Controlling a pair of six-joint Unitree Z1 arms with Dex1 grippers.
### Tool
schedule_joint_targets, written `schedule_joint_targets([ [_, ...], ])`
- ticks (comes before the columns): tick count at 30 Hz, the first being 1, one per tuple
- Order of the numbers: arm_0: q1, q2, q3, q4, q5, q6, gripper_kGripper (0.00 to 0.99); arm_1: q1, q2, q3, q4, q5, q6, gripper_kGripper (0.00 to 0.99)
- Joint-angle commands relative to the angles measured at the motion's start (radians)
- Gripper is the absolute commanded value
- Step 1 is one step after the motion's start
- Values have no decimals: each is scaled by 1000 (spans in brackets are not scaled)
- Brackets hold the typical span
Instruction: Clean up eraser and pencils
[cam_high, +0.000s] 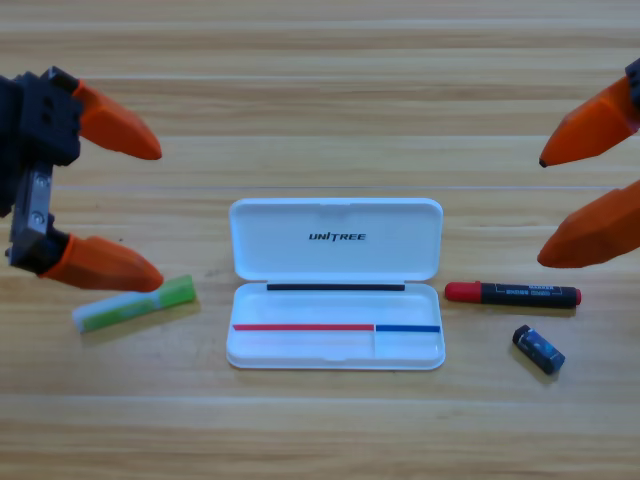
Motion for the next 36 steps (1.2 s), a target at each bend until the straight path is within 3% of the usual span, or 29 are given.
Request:
schedule_joint_targets([
  [1, -19, -6, -2, 17, 14, -13, 979, 32, -19, 39, -25, 7, 3, 983],
  [10, -19, -9, -29, 30, 40, -41, 980, 32, -35, 39, -28, 9, 17, 983],
  [15, -19, 20, -110, 76, 214, -30, 979, 32, -49, 38, -28, -20, 43, 983],
  [18, -13, 86, -187, 145, 293, 8, 979, 32, -64, 55, -25, -106, 96, 983],
  [21, 23, 141, -188, 158, 389, 54, 977, 32, -62, 59, 7, -244, 151, 983],
  [24, 99, 202, -188, 168, 389, 97, 974, 35, -56, 59, 68, -358, 192, 983],
  [29, 187, 299, -193, 166, 391, 111, 960, 55, -39, 118, 80, -468, 260, 985],
  [36, 276, 433, -171, 166, 365, 139, 968, 68, 123, 118, 90, -457, 280, 988],
])
